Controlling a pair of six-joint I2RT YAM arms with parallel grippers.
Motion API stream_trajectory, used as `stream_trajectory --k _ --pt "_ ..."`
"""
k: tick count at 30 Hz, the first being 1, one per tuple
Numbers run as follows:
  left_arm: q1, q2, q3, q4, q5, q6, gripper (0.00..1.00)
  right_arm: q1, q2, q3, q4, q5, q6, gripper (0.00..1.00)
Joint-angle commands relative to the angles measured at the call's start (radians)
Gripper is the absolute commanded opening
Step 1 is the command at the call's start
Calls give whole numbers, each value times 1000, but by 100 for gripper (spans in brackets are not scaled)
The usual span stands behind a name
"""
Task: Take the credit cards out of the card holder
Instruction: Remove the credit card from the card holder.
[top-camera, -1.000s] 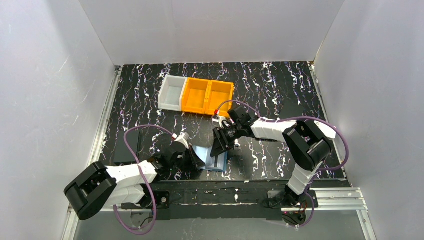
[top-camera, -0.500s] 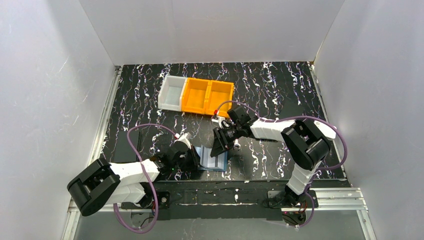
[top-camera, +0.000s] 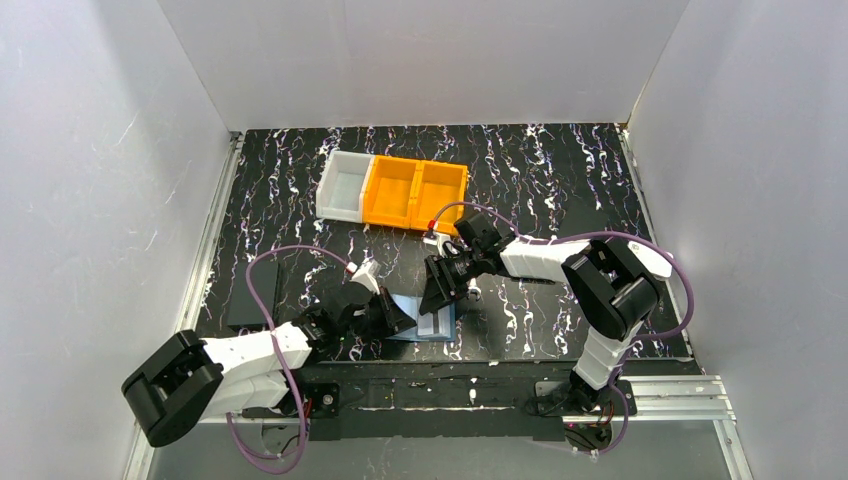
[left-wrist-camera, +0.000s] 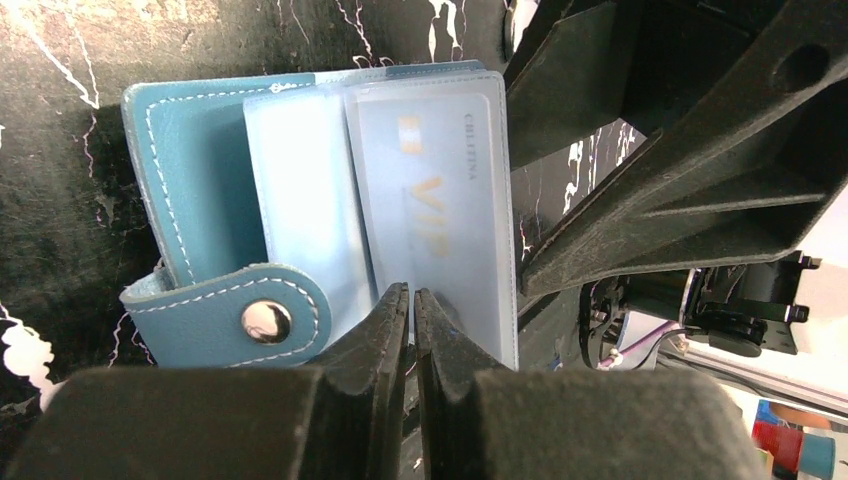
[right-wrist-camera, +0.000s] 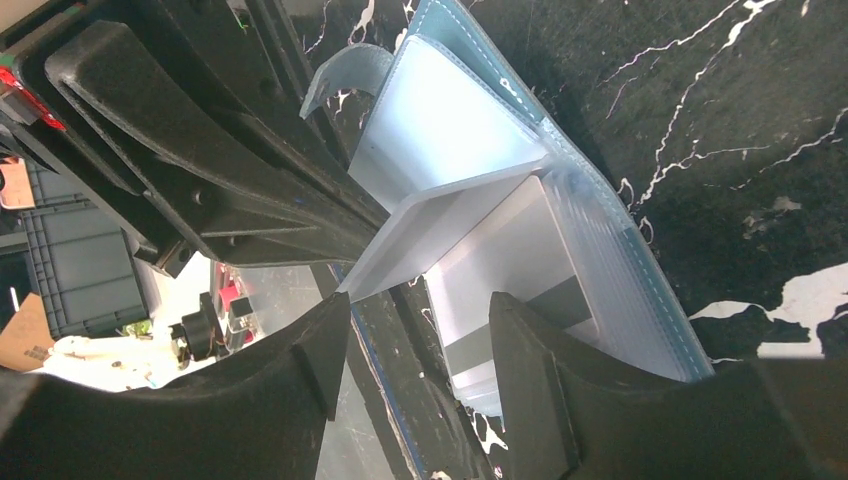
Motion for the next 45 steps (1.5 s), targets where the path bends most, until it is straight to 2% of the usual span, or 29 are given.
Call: stream_trajectory --k 1,9,21,28,32,36,40,41,44,45 --pt "-5 18 1 0 -7 7 7 -2 -12 -4 6 -4 -19 63" --pt "-9 81 43 6 18 22 7 -2 -25 -18 46 -57 6 70" --pt "-11 6 17 6 1 13 7 -2 -18 -9 7 -7 -22 71" --pt "-16 53 36 11 15 14 7 -2 -12 -6 8 -8 -21 71" --pt "-24 88 55 24 22 19 7 -2 -12 -3 4 -1 -20 67" --pt "-27 103 66 34 23 18 7 -3 -15 -4 -2 13 -23 57" --pt "-28 98 58 35 16 14 7 -7 -20 -4 -9 26 -31 40" --pt "-27 91 53 35 11 13 7 -10 -23 -6 -9 26 -31 34" --pt "-27 66 31 37 -13 -5 7 -19 -29 -11 -2 21 -33 5" --pt "-28 55 23 38 -19 -8 7 -23 -32 -13 2 19 -36 1"
